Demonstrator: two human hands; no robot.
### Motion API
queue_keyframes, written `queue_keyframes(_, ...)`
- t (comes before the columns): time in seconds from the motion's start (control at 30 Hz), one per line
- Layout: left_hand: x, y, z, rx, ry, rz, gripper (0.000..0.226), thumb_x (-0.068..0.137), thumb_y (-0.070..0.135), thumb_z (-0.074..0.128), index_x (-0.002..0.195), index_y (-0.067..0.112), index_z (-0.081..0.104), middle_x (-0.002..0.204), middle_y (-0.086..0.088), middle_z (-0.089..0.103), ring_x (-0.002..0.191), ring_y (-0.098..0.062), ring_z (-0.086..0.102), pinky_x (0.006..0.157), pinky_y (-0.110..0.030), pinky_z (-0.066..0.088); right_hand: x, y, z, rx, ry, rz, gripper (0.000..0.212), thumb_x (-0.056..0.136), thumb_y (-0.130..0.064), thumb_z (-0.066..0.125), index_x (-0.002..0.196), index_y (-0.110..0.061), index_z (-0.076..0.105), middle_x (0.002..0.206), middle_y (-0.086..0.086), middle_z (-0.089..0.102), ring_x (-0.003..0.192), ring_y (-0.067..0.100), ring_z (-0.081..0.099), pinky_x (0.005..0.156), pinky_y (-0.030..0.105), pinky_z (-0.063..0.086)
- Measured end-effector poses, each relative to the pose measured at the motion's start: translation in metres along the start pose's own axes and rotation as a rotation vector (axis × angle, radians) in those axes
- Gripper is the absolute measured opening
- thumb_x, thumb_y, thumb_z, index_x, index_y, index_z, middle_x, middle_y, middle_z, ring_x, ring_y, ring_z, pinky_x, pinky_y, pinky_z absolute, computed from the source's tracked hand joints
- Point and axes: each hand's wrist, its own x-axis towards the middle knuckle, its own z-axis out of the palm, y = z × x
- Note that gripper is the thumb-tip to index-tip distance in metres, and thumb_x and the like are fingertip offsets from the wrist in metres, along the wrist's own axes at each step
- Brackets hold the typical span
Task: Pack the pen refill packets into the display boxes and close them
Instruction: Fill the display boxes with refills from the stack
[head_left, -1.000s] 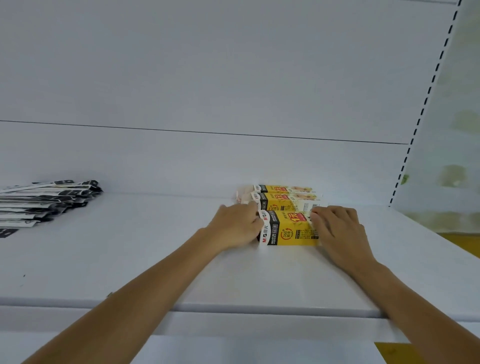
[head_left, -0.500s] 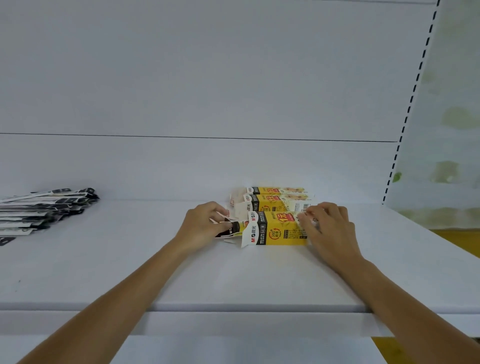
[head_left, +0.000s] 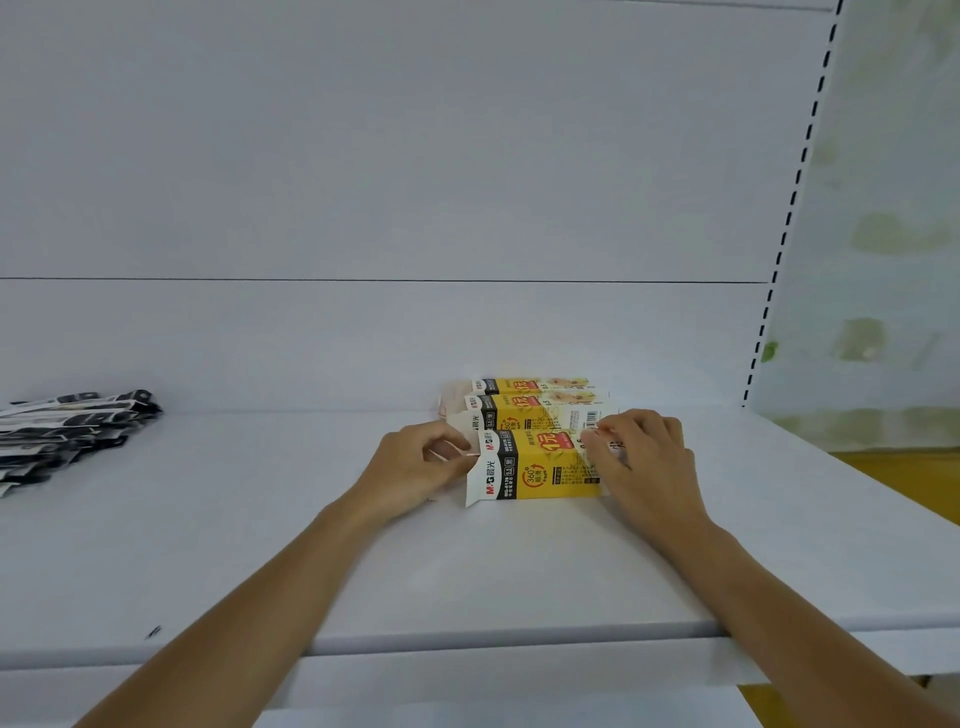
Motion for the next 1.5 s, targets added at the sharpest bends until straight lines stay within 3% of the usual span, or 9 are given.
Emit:
queue_keyframes(0.23, 0.002, -0.001, 0.007, 0.025, -0.114, 0.001, 0.025, 0.086, 0.015, 0.060, 0.107, 0.028, 0.060, 0.104, 0.010, 0.064, 0.101, -0.003, 0.059, 0.080, -0.013, 0.041, 0.000, -0.001, 0.000, -0.004, -0.011, -0.001, 0.031, 0.091, -0.039, 0.049, 0.112, -0.020, 0.061, 0.122, -0.004, 0.051, 0.116, 0.016, 0.035, 0.094, 0.040, 0.038)
queue_keyframes(0.4, 0.005, 0.004, 0.005, -0.276, -0.205, -0.162, 0.021, 0.083, 0.016, 0.063, 0.101, 0.026, 0.057, 0.100, 0.015, 0.066, 0.097, -0.005, 0.059, 0.072, -0.018, 0.043, -0.001, -0.001, 0.001, 0.010, 0.007, -0.007, 0.029, 0.091, -0.038, 0.050, 0.110, -0.020, 0.061, 0.121, -0.004, 0.052, 0.115, 0.015, 0.036, 0.094, 0.038, 0.037)
queue_keyframes(0.67, 0.001, -0.002, 0.012, 0.095, 0.100, 0.064, 0.010, 0.083, 0.027, 0.066, 0.082, 0.035, 0.059, 0.091, 0.012, 0.066, 0.083, -0.007, 0.060, 0.075, -0.023, 0.046, -0.001, 0.000, -0.002, -0.090, 0.020, 0.014, 0.028, 0.091, -0.039, 0.048, 0.110, -0.025, 0.062, 0.121, -0.005, 0.052, 0.115, 0.016, 0.040, 0.091, 0.040, 0.034)
queue_keyframes(0.77, 0.000, 0.000, 0.012, 0.073, -0.073, 0.029, 0.017, 0.087, 0.022, 0.061, 0.098, 0.033, 0.065, 0.098, 0.012, 0.067, 0.097, -0.004, 0.061, 0.075, -0.001, 0.036, 0.000, 0.000, -0.002, -0.048, 0.015, 0.010, 0.027, 0.091, -0.037, 0.048, 0.109, -0.022, 0.062, 0.121, -0.002, 0.053, 0.115, 0.017, 0.039, 0.091, 0.040, 0.037)
queue_keyframes(0.9, -0.003, 0.005, 0.008, -0.081, -0.173, -0.053, 0.029, 0.089, 0.015, 0.054, 0.106, 0.038, 0.059, 0.102, 0.008, 0.068, 0.105, -0.009, 0.059, 0.088, -0.019, 0.043, -0.002, -0.001, -0.002, -0.043, 0.011, 0.001, 0.026, 0.092, -0.035, 0.048, 0.108, -0.020, 0.062, 0.119, 0.000, 0.055, 0.114, 0.020, 0.039, 0.090, 0.039, 0.038)
queue_keyframes(1.1, -0.007, 0.008, 0.008, -0.009, -0.230, -0.064, 0.047, 0.067, 0.038, 0.051, 0.113, 0.043, 0.060, 0.104, 0.014, 0.063, 0.110, 0.004, 0.042, 0.088, -0.017, 0.032, -0.003, -0.004, 0.000, -0.081, 0.012, -0.002, 0.030, 0.092, -0.038, 0.042, 0.105, -0.020, 0.062, 0.115, 0.001, 0.057, 0.110, 0.021, 0.040, 0.087, 0.038, 0.039)
queue_keyframes(1.23, -0.004, 0.009, 0.002, -0.249, -0.165, -0.166, 0.027, 0.074, 0.011, 0.053, 0.097, 0.026, 0.057, 0.110, 0.000, 0.065, 0.098, -0.014, 0.058, 0.070, -0.020, 0.043, -0.003, -0.003, 0.000, -0.077, 0.003, -0.015, 0.025, 0.092, -0.033, 0.046, 0.107, -0.020, 0.061, 0.116, 0.000, 0.056, 0.111, 0.020, 0.039, 0.088, 0.037, 0.039)
queue_keyframes(1.4, -0.004, -0.003, 0.004, 0.029, -0.192, -0.028, 0.041, 0.083, 0.002, 0.049, 0.104, 0.035, 0.058, 0.098, 0.009, 0.062, 0.094, -0.001, 0.054, 0.071, -0.003, 0.037, -0.005, -0.004, 0.000, -0.060, 0.012, -0.026, 0.025, 0.092, -0.034, 0.047, 0.107, -0.021, 0.062, 0.116, -0.003, 0.057, 0.111, 0.017, 0.040, 0.087, 0.035, 0.040)
queue_keyframes(1.5, 0.001, -0.007, 0.002, 0.229, -0.054, 0.014, 0.032, 0.084, 0.005, 0.049, 0.103, 0.025, 0.065, 0.105, 0.001, 0.058, 0.108, -0.013, 0.051, 0.074, -0.016, 0.036, -0.005, -0.004, -0.001, -0.072, 0.021, -0.031, 0.024, 0.092, -0.034, 0.047, 0.106, -0.021, 0.061, 0.114, -0.003, 0.057, 0.110, 0.016, 0.040, 0.084, 0.033, 0.038)
